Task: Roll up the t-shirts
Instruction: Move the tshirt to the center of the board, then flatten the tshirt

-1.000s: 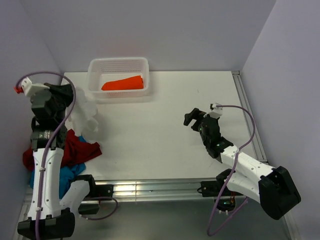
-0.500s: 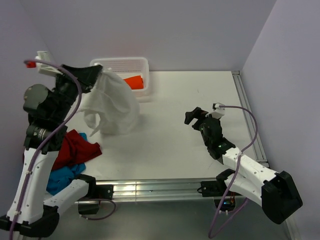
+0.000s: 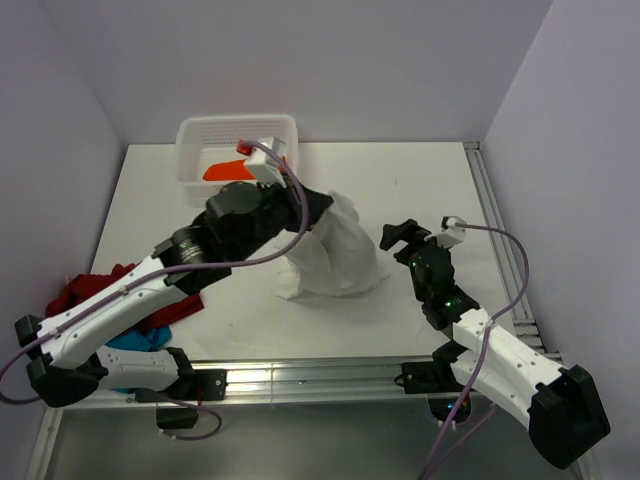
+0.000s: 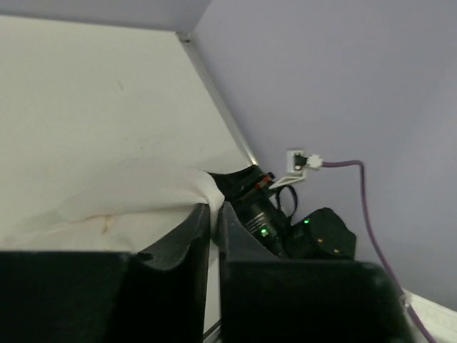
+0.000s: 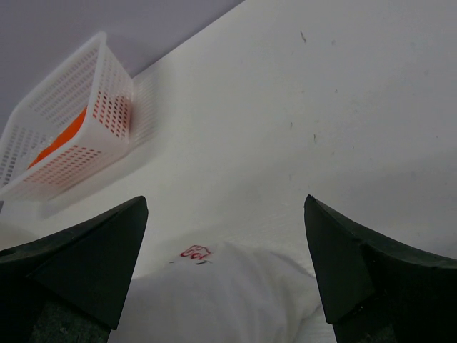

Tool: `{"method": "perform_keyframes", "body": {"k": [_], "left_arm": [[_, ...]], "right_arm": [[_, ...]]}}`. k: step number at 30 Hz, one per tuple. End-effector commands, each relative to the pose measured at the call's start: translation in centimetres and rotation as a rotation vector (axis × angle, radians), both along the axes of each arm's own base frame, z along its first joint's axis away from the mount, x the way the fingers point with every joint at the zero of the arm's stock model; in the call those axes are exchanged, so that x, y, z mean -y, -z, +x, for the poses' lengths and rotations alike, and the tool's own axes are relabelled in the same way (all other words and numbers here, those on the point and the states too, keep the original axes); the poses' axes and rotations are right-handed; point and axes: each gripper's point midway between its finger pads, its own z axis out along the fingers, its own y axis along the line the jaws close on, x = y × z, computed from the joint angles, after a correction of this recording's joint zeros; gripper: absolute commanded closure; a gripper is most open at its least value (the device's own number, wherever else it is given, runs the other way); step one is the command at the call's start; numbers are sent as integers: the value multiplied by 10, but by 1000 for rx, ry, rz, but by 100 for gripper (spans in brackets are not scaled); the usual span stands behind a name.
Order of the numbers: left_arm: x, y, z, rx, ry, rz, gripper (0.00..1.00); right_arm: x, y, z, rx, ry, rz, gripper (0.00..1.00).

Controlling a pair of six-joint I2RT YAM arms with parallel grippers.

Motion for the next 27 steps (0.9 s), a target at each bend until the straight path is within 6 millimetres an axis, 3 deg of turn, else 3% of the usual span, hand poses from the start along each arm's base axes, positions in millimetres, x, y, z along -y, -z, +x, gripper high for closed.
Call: {"method": "perform_keyframes", "body": {"k": [1,2,5,7,9,10,11,14,16,17,23,25,27], "left_arm": [[-10,-11,15,16,-146,14,86],[-9,-5,15,11,-139,36,60],[-10,19,19,-30,-159,120,1],[-5,36,19,-56,-125,173,1],[-10,55,37,-105,-117,186,1],[1,54,35,-114,-20,147,2],[-15,68,62,-145,-65,141,3],[-34,72,106,-150,-103,127,3],[-26,81,133,-160,-102,159,5],[-12,88,148,-177,-55,166,6],[33,130,203,-225,51,177,12],[40,142,216,-233,63,173,13],[46,165,239,-274,61,167,14]], "right_arm": [[13,-9,-1,46,65,38,3],[14,-10,-1,46,70,39,3],[20,-8,-2,39,98,43,3],[21,-8,-2,42,102,50,3],[20,-7,-1,40,101,49,3],[19,-8,-1,37,96,49,3],[20,-7,-1,33,99,47,3],[20,-6,0,28,101,44,3],[21,-6,0,31,104,43,3],[20,-6,-1,31,103,45,3],[20,-5,1,21,104,40,3],[21,-4,2,16,108,39,3],[21,-3,2,15,107,41,3]]}}
